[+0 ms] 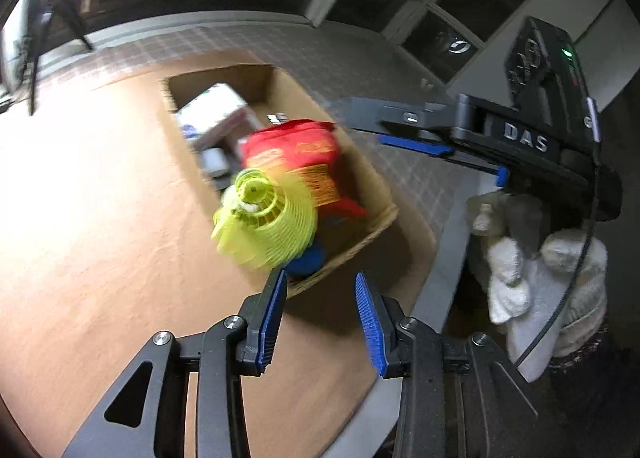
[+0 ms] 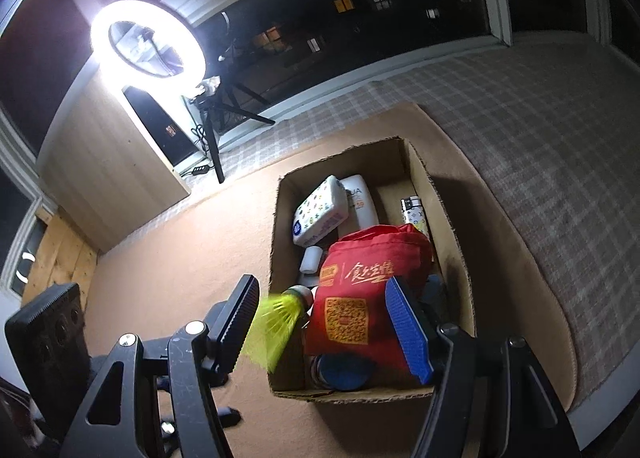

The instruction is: Organize objects

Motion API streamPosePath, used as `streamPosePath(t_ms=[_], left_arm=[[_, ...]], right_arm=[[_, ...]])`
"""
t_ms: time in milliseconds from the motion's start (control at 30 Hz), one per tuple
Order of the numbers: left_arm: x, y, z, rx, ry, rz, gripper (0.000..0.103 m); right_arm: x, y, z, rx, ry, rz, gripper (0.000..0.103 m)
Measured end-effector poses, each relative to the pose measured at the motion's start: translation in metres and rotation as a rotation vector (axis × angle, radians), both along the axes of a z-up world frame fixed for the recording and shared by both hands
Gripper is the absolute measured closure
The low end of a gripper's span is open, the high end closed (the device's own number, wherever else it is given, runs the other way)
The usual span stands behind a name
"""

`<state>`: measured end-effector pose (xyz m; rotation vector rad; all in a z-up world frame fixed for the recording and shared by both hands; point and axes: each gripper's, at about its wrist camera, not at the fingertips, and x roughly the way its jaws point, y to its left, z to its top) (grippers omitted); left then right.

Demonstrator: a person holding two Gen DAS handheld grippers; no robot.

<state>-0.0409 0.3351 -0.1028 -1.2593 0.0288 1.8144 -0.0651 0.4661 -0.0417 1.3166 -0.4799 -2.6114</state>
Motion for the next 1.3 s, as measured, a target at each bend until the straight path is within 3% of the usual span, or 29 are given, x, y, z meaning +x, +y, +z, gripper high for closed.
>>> streamPosePath(t_ms=[567,933,1300], left_arm=[[-0.002,-0.112,0.026,-0.079,0.114,0.227,0.059],[0.02,-0.19,0.048,-0.141,0.19,0.415,0.027],[0.046,-0.258,0.068,-0.195,0.237,0.589,0.013]], right_arm=[[0.036,-0.083,0.014,0.084,0.044,0.107,0.038],[0.067,-0.158,0.018,0.122,0.068,0.216,0.033],[0.085,-0.22,0.021,0.154,0.089,0.314,0.024]])
